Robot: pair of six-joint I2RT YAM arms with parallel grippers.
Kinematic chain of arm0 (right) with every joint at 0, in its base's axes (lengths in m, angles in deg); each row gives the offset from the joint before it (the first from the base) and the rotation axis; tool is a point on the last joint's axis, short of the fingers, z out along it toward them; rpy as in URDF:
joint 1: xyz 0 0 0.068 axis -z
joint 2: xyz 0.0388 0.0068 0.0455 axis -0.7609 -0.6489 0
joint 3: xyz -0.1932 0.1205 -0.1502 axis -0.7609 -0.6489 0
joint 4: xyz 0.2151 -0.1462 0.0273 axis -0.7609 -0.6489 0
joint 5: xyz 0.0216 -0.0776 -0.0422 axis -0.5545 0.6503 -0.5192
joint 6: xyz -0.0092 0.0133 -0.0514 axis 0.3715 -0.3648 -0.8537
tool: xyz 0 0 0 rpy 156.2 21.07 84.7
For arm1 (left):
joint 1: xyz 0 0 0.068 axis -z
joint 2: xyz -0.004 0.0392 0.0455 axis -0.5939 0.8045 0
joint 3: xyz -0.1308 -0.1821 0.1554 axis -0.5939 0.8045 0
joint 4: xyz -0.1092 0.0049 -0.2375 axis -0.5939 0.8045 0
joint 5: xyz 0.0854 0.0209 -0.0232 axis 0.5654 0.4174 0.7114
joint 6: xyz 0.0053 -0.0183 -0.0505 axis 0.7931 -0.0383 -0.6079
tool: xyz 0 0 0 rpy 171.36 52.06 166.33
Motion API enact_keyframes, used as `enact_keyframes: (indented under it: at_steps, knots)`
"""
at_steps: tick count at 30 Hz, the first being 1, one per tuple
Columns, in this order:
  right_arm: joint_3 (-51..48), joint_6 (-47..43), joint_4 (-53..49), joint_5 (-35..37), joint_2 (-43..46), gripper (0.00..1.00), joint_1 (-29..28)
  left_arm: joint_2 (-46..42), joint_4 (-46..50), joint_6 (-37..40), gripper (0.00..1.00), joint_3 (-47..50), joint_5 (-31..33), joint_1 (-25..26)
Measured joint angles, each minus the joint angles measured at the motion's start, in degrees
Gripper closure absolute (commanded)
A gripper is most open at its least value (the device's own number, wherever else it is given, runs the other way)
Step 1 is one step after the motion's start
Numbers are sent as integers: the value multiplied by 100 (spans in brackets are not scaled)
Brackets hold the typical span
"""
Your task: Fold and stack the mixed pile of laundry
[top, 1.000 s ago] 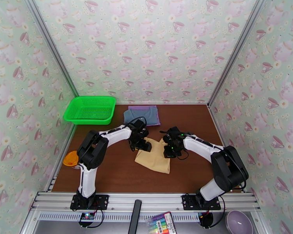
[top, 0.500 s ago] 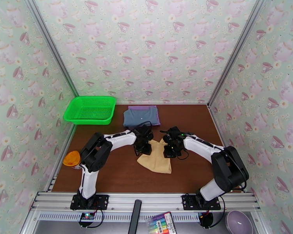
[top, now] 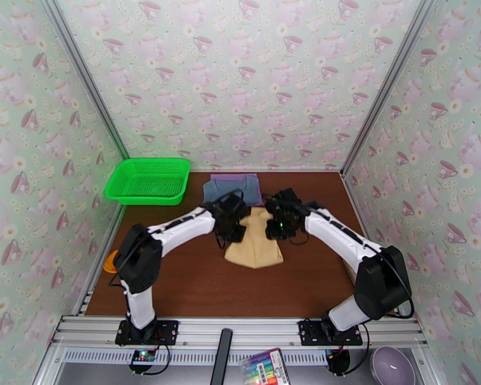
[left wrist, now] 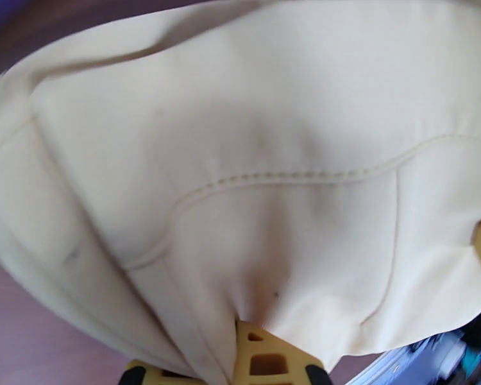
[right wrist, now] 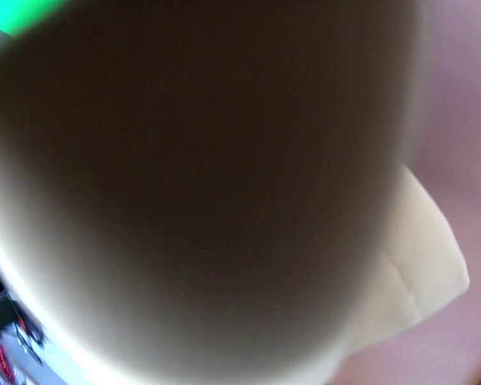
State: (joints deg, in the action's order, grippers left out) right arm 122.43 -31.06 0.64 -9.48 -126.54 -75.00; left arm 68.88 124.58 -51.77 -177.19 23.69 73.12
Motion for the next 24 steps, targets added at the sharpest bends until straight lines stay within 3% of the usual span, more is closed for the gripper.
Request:
enact_keyframes:
  at_steps: [6, 13, 16, 21, 22, 23, 24]
  knots:
    - [2664, -444, 79, 90, -1537, 100, 111, -9, -105, 293, 100, -1108, 140, -1038]
    - [5768, -931, -33, 79, -4186, 100, 223, 1333, -568, 544, 100, -2103, -15, -1746]
    - [6356, -905, -31, -4, -4920, 100, 323, 2087, -509, 597, 100, -2717, -63, -1845]
    - [6463, -706, 105, -162, -5504, 100, 501, 2981, -332, 699, 100, -3486, -170, -1851]
    - [6467, -667, 146, -170, -5569, 98, 518, 3104, -299, 715, 100, -3604, -170, -1851]
    - [6474, -621, 197, -179, -5635, 90, 527, 3239, -262, 723, 100, -3733, -166, -1851]
    - [6489, -579, 251, -179, -5694, 83, 529, 3370, -210, 728, 91, -3864, -157, -1858]
